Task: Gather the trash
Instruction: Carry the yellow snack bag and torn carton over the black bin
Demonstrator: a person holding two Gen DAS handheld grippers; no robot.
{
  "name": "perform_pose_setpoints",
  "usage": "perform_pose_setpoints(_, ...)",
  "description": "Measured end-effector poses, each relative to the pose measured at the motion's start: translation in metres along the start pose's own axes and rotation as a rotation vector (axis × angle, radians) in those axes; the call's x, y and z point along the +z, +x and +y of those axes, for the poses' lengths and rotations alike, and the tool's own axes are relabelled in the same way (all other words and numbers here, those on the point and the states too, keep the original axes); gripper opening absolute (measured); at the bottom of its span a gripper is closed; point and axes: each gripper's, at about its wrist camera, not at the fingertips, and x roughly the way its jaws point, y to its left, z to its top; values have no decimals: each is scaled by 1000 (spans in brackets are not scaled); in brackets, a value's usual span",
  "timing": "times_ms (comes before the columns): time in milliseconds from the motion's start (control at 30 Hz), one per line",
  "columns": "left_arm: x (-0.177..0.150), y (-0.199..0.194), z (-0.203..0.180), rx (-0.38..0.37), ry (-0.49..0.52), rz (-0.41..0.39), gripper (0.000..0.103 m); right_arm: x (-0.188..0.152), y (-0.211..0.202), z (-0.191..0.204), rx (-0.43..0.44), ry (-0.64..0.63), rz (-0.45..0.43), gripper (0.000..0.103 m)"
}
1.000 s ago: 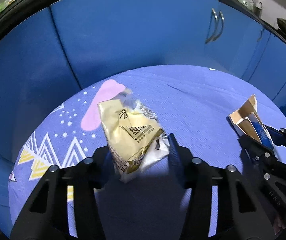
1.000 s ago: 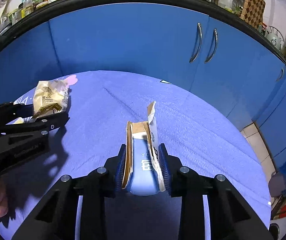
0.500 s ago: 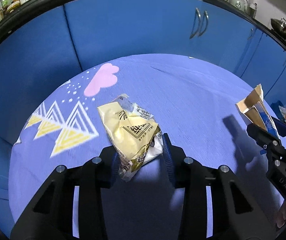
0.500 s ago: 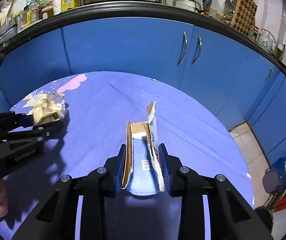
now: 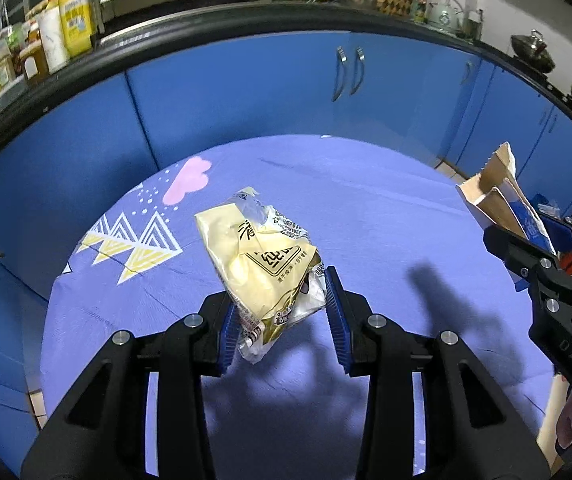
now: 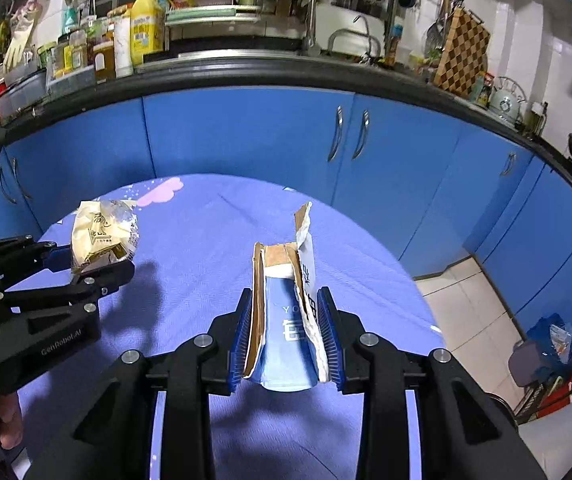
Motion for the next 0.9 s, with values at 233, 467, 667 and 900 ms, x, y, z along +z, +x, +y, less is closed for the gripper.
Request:
perform_pose_setpoints(233, 1, -34, -28, -13, 41, -51, 40, -6, -42, -12, -25, 17, -52, 32)
perform_pose_setpoints(467, -3, -65, -65, -37, 84, -90, 40, -21, -83, -31, -56, 55, -101, 32)
perform_pose_setpoints(667, -4, -83, -98, -65, 123, -110, 40, -34, -113, -55, -94, 88, -133, 32)
perform_pose_setpoints(900, -2, -93, -138, -93, 170, -123, 40, -49, -139, -93, -152, 137, -163, 32)
